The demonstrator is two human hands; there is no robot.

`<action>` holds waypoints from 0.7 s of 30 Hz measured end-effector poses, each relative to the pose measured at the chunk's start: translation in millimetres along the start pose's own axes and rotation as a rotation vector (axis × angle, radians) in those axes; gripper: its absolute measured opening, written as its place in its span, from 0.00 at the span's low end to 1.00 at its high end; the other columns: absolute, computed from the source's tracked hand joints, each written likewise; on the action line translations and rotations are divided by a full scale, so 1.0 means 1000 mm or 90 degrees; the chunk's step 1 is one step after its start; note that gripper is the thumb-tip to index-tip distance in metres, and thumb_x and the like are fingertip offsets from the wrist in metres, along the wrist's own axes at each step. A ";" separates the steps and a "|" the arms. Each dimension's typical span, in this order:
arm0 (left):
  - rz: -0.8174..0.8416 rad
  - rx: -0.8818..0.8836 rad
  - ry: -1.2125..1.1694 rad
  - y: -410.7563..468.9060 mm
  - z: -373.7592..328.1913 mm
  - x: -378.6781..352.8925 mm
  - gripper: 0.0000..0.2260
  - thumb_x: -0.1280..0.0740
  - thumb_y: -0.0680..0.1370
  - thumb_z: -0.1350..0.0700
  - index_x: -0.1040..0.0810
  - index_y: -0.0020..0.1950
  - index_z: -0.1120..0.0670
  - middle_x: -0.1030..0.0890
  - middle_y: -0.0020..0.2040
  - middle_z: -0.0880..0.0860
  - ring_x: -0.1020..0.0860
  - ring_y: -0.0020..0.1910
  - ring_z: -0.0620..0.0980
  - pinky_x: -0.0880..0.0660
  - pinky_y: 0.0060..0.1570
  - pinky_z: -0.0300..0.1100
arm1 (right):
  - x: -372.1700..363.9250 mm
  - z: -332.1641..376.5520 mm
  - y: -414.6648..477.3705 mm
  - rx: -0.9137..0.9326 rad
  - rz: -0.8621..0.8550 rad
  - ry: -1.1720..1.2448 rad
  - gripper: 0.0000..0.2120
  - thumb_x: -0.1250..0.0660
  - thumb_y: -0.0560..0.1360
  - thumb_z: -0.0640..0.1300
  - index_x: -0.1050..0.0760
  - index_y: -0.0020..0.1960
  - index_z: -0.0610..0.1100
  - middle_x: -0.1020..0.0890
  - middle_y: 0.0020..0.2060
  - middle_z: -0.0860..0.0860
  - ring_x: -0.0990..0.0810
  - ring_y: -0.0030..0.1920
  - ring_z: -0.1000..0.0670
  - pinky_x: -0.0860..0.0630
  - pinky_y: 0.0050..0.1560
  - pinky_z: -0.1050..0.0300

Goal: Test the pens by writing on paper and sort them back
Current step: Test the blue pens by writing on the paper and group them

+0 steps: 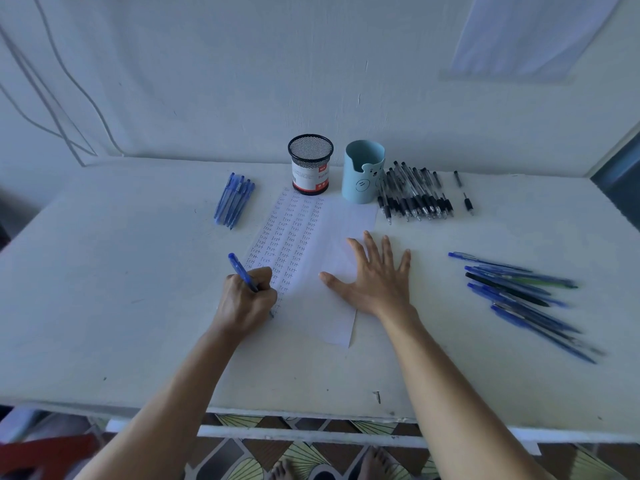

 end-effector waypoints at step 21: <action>0.040 0.109 -0.239 0.019 0.007 0.009 0.05 0.33 0.75 0.61 0.29 0.47 0.57 0.36 0.23 0.49 0.37 0.21 0.49 0.40 0.26 0.39 | -0.001 0.000 0.002 0.001 0.003 -0.010 0.47 0.54 0.67 0.82 0.54 0.79 0.58 0.57 0.81 0.54 0.62 0.80 0.45 0.64 0.73 0.30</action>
Point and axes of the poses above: each hand's wrist, its own y-axis towards the middle knuckle, its own x-axis out of the back of the hand, z = x × y, the point moved 7 cm from there along y, towards the middle knuckle
